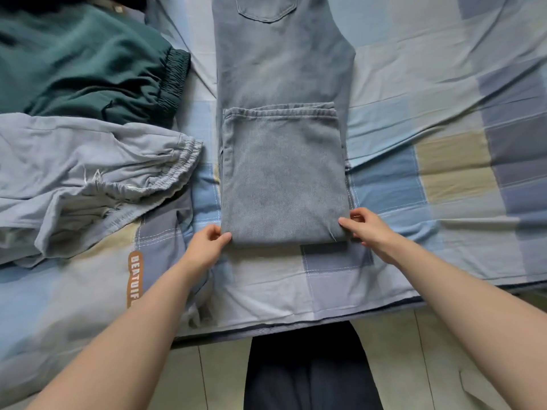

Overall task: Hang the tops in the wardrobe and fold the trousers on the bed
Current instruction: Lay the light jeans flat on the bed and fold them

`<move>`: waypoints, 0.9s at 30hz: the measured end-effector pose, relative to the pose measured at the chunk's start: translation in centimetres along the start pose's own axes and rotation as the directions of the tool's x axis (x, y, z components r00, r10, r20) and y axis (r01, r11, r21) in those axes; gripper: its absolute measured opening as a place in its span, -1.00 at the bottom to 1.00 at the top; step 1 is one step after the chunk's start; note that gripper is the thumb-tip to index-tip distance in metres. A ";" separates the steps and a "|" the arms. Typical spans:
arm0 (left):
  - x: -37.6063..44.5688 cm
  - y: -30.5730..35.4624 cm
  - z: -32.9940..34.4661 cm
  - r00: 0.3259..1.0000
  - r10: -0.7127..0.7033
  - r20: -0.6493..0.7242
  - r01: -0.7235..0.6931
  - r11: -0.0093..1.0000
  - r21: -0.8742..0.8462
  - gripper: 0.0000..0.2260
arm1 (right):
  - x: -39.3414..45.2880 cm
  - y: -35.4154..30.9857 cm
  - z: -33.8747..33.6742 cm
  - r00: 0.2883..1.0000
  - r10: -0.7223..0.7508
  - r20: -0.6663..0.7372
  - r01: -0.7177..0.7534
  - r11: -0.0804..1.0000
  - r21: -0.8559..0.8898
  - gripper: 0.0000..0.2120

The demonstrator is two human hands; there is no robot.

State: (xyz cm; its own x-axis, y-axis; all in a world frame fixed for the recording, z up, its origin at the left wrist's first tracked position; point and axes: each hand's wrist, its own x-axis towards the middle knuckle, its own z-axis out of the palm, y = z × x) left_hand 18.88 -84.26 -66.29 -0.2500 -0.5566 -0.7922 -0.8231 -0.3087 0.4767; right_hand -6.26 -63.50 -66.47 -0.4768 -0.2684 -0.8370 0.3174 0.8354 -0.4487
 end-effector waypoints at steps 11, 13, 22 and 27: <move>-2.1 -0.6 1.5 0.997 -0.070 -0.009 0.064 0.954 -0.293 -0.91 | -0.2 1.9 -0.5 0.989 -0.032 0.142 0.009 0.987 0.158 -0.58; -1.8 -0.5 1.5 0.997 -0.068 -0.030 0.058 0.963 -0.262 -0.94 | 0.0 1.8 0.1 0.989 -0.046 0.139 0.017 0.979 0.201 -0.58; -1.2 -0.8 0.9 0.998 -0.056 0.005 0.054 0.928 -0.369 -0.81 | 1.0 0.3 0.9 0.991 -0.002 0.136 -0.022 0.984 0.179 -0.56; -1.7 -1.6 1.0 0.994 -0.106 -0.009 0.097 0.942 -0.320 -0.80 | 0.2 1.0 0.0 0.972 0.051 0.228 -0.050 0.999 -0.011 -0.78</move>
State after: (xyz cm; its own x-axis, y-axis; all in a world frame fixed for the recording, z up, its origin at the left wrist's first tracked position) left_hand 20.07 -82.04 -66.12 -0.1571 -0.5279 -0.8347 -0.6367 -0.5919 0.4942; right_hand -6.01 -62.73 -67.06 -0.2608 -0.3278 -0.9080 0.3316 0.8530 -0.4031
